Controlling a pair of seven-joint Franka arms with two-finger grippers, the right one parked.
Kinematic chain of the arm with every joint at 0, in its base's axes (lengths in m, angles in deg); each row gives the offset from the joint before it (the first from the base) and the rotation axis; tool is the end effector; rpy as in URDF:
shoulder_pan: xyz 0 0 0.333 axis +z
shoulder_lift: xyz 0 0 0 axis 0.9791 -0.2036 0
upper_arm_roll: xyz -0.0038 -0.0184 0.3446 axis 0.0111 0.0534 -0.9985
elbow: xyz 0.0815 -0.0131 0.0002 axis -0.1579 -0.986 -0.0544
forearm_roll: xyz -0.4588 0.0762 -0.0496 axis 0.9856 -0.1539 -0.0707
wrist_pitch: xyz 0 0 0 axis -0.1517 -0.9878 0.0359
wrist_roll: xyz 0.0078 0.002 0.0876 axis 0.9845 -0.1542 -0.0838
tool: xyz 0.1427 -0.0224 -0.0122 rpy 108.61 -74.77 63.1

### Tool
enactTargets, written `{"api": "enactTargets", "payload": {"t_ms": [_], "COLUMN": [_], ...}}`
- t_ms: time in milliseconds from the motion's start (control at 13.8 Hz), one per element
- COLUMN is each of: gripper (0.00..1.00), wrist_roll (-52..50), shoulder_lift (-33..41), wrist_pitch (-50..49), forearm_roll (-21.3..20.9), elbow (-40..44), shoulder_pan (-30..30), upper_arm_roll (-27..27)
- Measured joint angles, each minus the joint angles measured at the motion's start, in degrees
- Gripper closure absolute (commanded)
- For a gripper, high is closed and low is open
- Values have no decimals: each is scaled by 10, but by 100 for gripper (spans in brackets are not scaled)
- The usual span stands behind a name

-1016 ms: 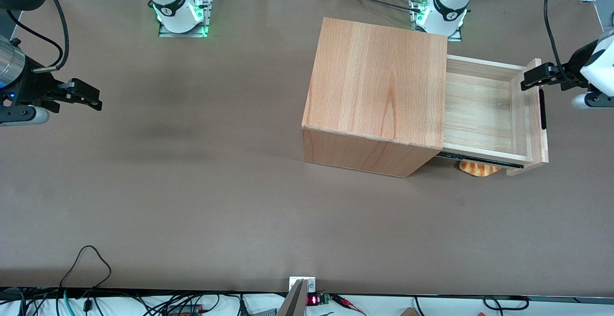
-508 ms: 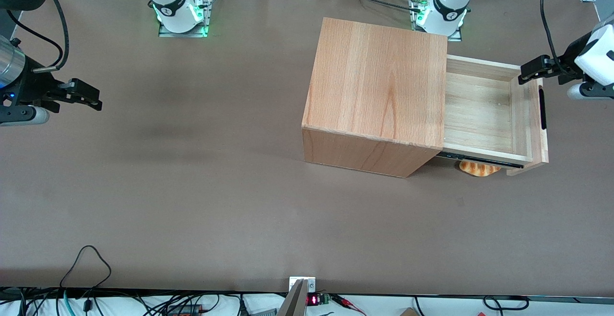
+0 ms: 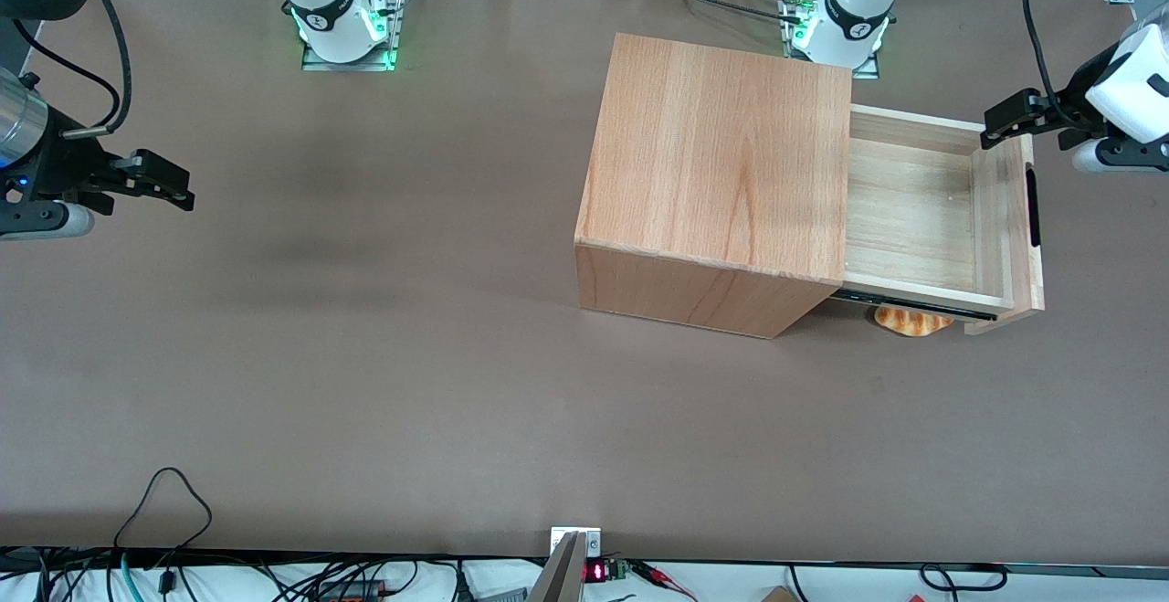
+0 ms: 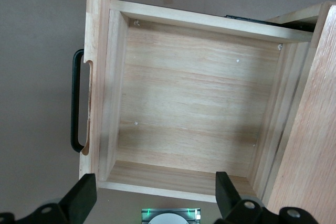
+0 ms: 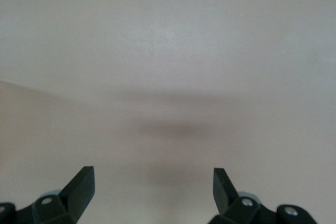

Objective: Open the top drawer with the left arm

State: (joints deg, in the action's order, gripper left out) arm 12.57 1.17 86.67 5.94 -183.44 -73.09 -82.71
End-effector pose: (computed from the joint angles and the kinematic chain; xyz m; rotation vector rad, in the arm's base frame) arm 0.5894 0.0019 0.5835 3.1271 0.0104 -0.2034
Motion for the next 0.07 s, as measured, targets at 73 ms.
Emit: {"api": "enactTargets", "payload": {"t_ms": [73], "gripper": [0], "wrist_roll": [0], "shoulder_lift": [0], "wrist_pitch": [0], "forearm_roll": [0], "elbow": [0], "shoulder_pan": [0], "upper_arm_roll": [0]}}
